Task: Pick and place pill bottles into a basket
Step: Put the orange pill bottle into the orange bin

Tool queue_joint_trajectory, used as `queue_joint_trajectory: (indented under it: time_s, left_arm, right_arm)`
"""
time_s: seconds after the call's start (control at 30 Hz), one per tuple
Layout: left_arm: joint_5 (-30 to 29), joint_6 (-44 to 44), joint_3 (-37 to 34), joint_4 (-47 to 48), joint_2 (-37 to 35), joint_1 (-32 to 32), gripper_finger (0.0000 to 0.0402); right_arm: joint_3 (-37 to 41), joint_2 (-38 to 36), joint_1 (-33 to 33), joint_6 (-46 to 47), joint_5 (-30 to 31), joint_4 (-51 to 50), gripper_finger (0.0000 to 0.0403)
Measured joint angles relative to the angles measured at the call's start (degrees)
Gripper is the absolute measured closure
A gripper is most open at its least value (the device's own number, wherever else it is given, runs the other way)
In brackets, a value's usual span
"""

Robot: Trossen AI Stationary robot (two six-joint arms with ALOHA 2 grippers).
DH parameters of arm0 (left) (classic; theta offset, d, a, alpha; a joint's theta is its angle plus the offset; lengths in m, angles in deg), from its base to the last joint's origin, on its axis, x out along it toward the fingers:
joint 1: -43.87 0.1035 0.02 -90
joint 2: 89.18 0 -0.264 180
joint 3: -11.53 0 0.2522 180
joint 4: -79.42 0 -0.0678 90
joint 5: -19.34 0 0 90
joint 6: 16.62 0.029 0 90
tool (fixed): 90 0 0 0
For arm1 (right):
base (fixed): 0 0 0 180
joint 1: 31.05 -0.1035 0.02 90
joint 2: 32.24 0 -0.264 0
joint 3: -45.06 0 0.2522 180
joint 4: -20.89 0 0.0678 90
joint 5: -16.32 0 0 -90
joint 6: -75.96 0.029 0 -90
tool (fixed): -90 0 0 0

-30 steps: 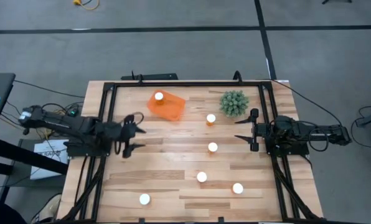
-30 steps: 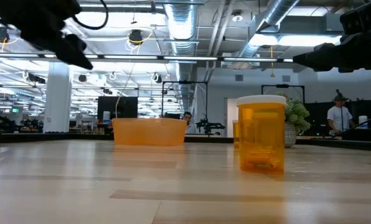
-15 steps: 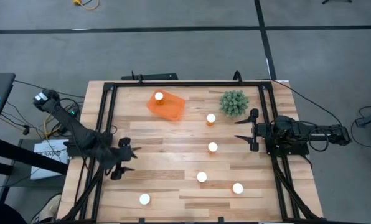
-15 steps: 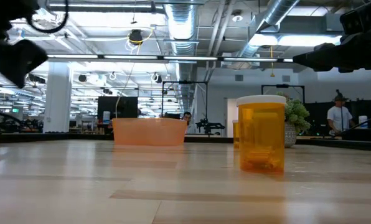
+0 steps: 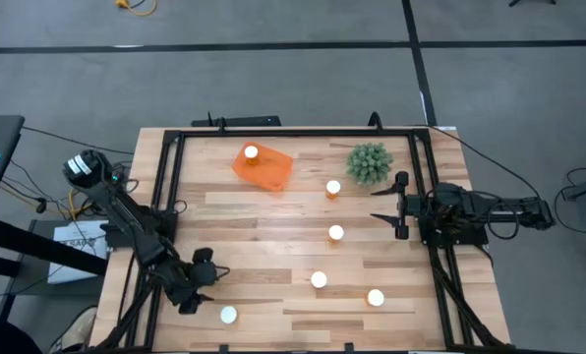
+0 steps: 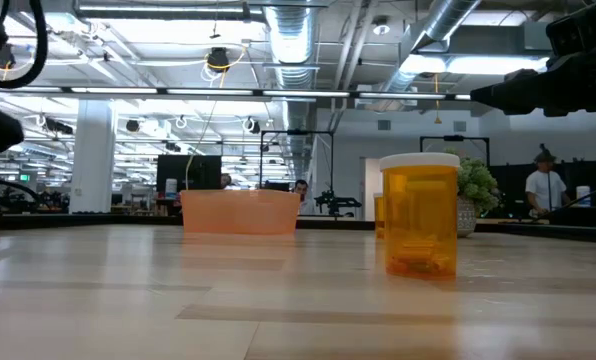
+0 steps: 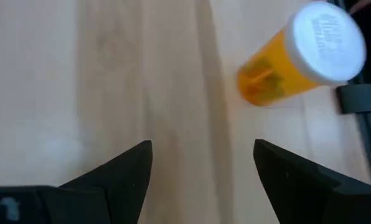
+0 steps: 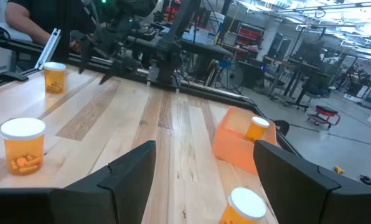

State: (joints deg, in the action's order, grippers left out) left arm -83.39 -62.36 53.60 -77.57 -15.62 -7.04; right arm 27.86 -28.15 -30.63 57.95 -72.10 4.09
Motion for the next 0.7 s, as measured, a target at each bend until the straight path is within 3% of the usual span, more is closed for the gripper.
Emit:
queue_joint_trajectory:
  time_s: [0.33, 0.7]
  left_arm:
    - [2.7, -1.9, 0.1, -17.4, 6.4, -1.3, 0.0132]
    - [2.9, 2.7, 3.5, -20.5, 13.7, -1.3, 0.0132]
  right_arm:
    - [0.0, 0.0, 0.0, 0.0, 0.0, 0.0, 0.0138]
    - [0.0, 0.0, 0.0, 0.0, 0.0, 0.0, 0.0138]
